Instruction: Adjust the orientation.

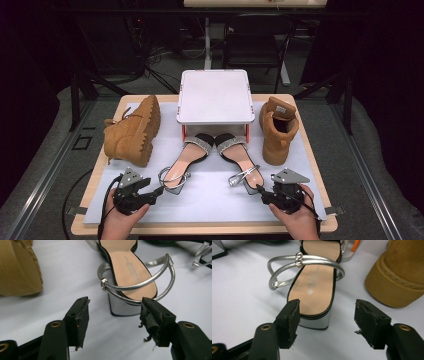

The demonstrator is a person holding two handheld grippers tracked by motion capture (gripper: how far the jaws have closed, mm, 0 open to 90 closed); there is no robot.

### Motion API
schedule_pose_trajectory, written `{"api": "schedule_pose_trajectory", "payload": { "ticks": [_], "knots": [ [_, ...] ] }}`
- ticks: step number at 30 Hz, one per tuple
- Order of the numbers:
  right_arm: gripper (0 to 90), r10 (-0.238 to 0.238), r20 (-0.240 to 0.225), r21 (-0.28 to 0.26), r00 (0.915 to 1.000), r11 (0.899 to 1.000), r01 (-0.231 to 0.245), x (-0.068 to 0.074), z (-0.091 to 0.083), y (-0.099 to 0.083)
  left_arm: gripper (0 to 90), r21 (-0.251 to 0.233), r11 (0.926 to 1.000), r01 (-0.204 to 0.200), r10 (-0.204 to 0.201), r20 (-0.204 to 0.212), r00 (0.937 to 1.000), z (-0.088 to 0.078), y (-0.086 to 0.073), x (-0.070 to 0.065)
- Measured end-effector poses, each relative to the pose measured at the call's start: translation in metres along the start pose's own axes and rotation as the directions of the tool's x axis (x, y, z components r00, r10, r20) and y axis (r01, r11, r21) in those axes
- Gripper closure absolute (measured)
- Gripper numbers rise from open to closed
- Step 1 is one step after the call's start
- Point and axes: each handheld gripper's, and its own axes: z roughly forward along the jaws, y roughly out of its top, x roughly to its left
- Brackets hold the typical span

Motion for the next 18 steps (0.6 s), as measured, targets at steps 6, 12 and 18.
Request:
{"api": "schedule_pose_trajectory", "payload": {
  "ticks": [6,12,18],
  "knots": [
    [34.4,-0.004,-0.02,0.029,0.9998,1.0,0.005,0.002,0.003,-0.003,36.3,-0.005,0.9999,-0.012,0.012,0.013,0.9998,0.005,-0.002,-0.003],
    [32.1,-0.003,-0.046,0.055,0.9989,0.998,0.006,0.004,0.011,-0.007,34.5,0.011,0.9998,-0.016,0.016,0.022,0.9996,0.011,-0.003,-0.006],
    [32.1,0.006,-0.058,0.068,0.9983,0.998,-0.002,0.007,0.018,-0.01,32.3,0.023,0.9992,-0.033,0.033,0.031,0.999,0.015,-0.004,-0.012]
  ]
}}
